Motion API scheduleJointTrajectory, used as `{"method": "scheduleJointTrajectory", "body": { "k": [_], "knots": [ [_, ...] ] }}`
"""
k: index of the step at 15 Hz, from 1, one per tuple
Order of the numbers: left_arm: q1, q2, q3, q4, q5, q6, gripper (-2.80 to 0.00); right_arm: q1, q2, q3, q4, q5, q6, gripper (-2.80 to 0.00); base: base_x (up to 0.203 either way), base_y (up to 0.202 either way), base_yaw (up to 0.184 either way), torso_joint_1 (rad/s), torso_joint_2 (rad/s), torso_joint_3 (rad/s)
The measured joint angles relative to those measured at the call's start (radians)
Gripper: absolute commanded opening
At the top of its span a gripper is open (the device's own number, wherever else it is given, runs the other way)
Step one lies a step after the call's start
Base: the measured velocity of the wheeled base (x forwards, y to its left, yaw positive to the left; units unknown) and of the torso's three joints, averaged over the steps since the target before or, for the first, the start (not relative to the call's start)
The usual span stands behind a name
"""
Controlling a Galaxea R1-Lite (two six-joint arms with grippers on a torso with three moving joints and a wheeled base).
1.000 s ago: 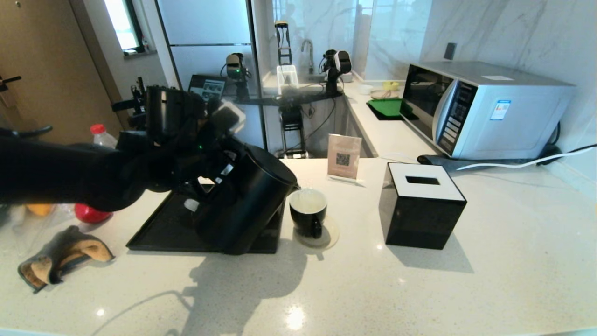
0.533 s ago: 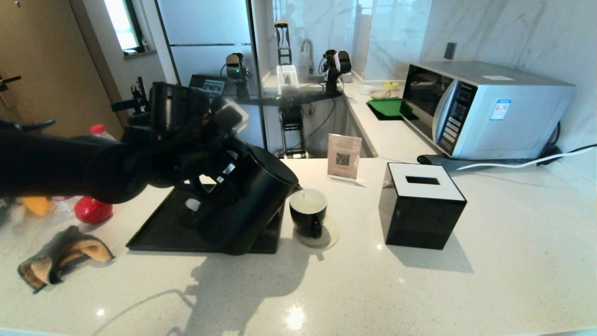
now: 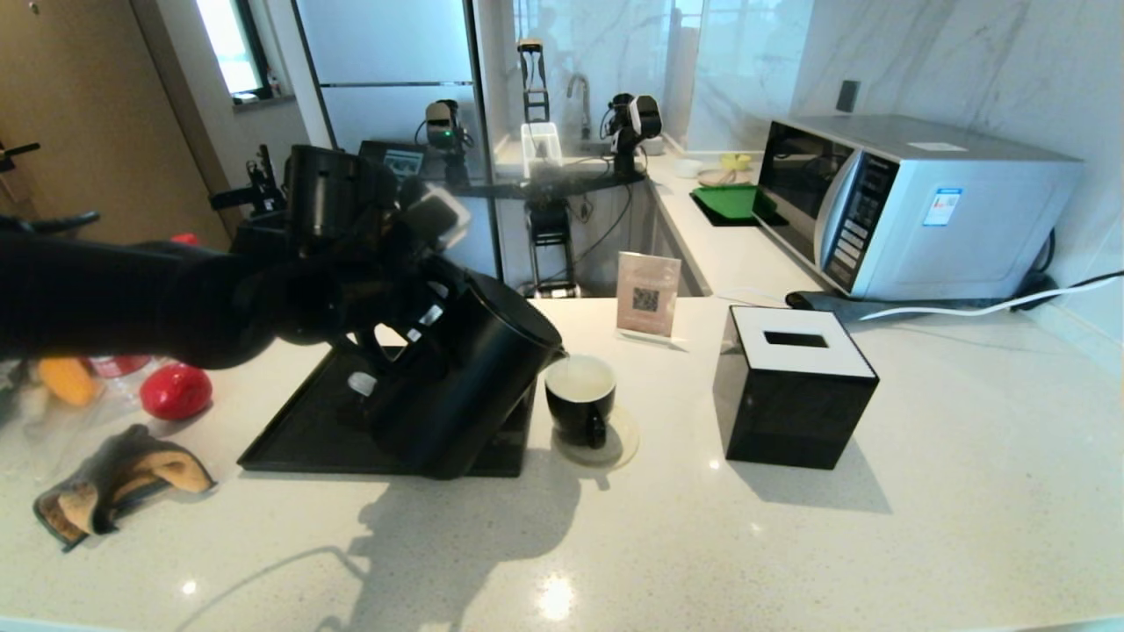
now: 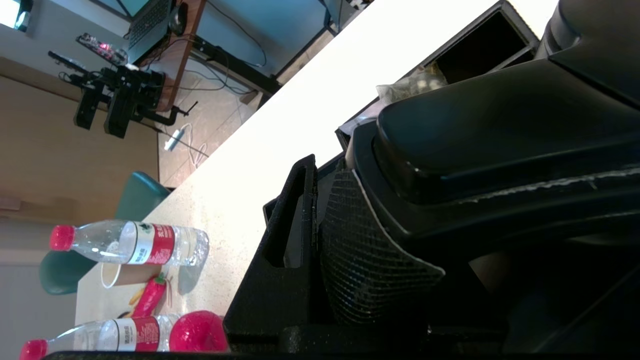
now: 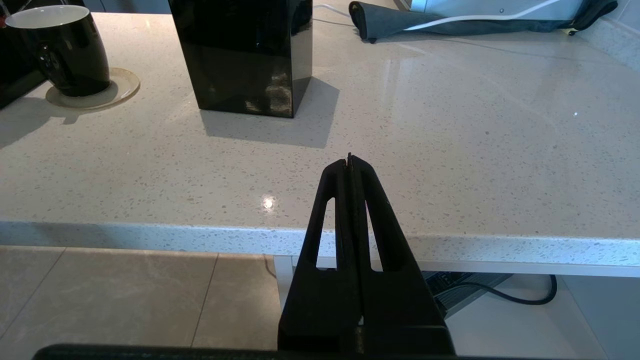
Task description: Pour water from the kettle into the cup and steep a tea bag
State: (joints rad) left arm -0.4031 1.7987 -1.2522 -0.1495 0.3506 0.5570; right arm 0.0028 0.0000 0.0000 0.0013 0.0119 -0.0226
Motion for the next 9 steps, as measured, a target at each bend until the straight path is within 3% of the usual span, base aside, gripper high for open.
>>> {"method": "scheduleJointTrajectory", "body": {
  "k": [9],
  "knots": [
    [-0.008, 0.002, -0.042, 0.076, 0.000, 0.000, -2.80, 0.000, 0.000, 0.000, 0.000, 0.000, 0.000, -2.80, 0.000, 0.000, 0.000, 0.000, 0.00, 0.000]
  ]
}}
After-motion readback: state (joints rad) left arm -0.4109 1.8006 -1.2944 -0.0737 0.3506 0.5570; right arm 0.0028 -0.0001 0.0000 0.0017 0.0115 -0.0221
